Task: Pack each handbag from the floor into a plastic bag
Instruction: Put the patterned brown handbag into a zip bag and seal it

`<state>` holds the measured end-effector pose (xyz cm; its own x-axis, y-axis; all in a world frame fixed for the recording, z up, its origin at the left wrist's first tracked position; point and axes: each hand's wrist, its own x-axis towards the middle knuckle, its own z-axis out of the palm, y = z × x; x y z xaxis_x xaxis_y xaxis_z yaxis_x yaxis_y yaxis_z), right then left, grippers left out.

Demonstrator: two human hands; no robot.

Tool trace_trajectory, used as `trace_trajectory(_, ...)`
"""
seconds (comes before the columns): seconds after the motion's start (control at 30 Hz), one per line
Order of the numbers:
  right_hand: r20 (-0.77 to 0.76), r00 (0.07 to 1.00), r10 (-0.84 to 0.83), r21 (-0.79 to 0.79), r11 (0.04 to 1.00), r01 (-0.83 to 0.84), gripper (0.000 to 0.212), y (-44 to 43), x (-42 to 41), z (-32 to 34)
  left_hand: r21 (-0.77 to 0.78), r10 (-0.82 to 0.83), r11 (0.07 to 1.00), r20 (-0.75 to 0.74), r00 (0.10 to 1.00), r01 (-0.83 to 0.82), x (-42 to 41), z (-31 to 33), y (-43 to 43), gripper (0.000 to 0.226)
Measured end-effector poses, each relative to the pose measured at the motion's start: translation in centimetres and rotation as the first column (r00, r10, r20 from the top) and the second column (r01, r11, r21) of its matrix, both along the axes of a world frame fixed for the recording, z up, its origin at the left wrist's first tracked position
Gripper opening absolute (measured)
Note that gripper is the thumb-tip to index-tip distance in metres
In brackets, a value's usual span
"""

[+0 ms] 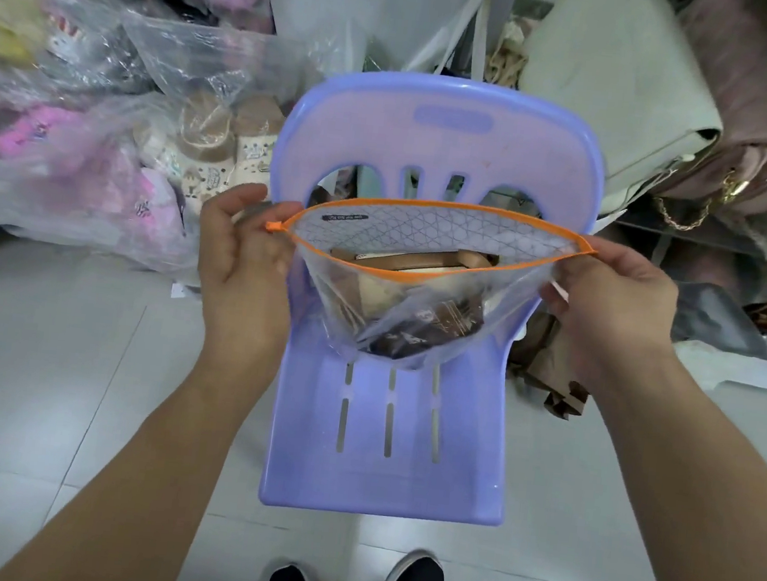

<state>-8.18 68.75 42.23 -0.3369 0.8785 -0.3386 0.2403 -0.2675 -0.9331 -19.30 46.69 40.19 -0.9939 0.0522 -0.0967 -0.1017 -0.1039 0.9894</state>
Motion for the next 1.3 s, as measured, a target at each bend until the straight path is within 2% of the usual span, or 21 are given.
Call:
trace_trajectory(0.07,0.009,0.999,-0.048,-0.006,0.999,0.048,0.022,0.0,-0.8,-0.1,-0.097,-0.056,0.994,-0.057,0.997,0.05,0.5,0.0,0.0,0.03)
trace_trajectory(0.1,0.026,0.998,-0.061,0.046,0.997,0.059,0.022,-0.3,-1.1,0.0,-0.113,-0.077,0.991,-0.07,0.995,0.069,0.7,0.0,0.1,0.029)
trace_trajectory(0.17,0.1,0.991,-0.086,0.321,0.946,0.05,0.026,-2.1,-1.3,0.6,-0.134,-0.069,0.989,-0.081,0.994,0.058,0.5,-0.2,0.3,0.027)
trace_trajectory(0.23,0.115,0.992,-0.043,0.645,0.763,-0.042,0.034,-5.9,-1.3,1.9,-0.16,-0.029,0.987,-0.093,0.995,0.014,0.0,-0.3,0.5,0.022)
trace_trajectory(0.3,0.101,0.98,0.169,0.843,0.509,-0.175,0.035,-9.9,-2.1,3.2,-0.175,0.003,0.984,-0.103,0.995,-0.021,-0.8,-0.3,0.9,0.016)
trace_trajectory(0.37,0.21,0.895,0.394,0.887,0.309,-0.345,0.031,-12.6,-4.1,3.1,-0.196,0.027,0.979,-0.098,0.995,-0.046,-1.4,-0.3,1.0,0.014)
trace_trajectory(0.43,0.411,0.786,0.461,0.816,0.198,-0.543,0.033,-13.7,-6.5,1.7,-0.175,0.036,0.983,-0.076,0.996,-0.049,-1.8,-0.4,0.6,0.016)
trace_trajectory(0.5,0.552,0.711,0.435,0.733,0.153,-0.663,0.032,-13.9,-8.6,0.6,-0.133,0.016,0.991,-0.059,0.998,-0.024,-2.1,-0.5,-0.2,0.02)
trace_trajectory(0.6,0.655,0.625,0.426,0.654,0.095,-0.75,0.027,-13.6,-10.9,-0.3,-0.112,-0.023,0.994,-0.068,0.997,0.015,-2.7,-0.7,-1.2,0.014)
trace_trajectory(0.7,0.634,0.623,0.459,0.651,0.119,-0.75,0.022,-13.4,-12.2,-0.7,-0.09,-0.017,0.996,-0.059,0.998,0.011,-3.2,-1.5,-2.1,0.01)
trace_trajectory(0.8,0.597,0.637,0.487,0.656,0.16,-0.738,0.02,-13.8,-12.6,-1.0,-0.073,-0.015,0.997,-0.027,1.0,0.013,-3.4,-1.9,-2.8,0.017)
trace_trajectory(0.97,0.679,0.566,0.468,0.587,0.117,-0.801,0.018,-13.2,-13.8,-0.7,0.001,-0.028,1.0,0.022,0.999,0.028,-3.8,-1.9,-3.3,0.022)
trace_trajectory(1.07,0.666,0.58,0.468,0.621,0.083,-0.779,0.015,-12.9,-14.0,-0.6,0.012,-0.028,1.0,0.024,0.999,0.028,-3.9,-1.9,-3.2,0.02)
trace_trajectory(1.2,0.653,0.592,0.472,0.634,0.087,-0.769,0.017,-12.0,-13.4,-0.5,-0.025,-0.037,0.999,0.029,0.999,0.037,-3.9,-1.8,-2.4,0.021)
trace_trajectory(1.3,0.709,0.576,0.407,0.608,0.06,-0.792,0.016,-10.9,-13.1,-0.2,-0.07,-0.043,0.997,0.001,0.999,0.043,-4.4,-1.9,-2.1,0.019)
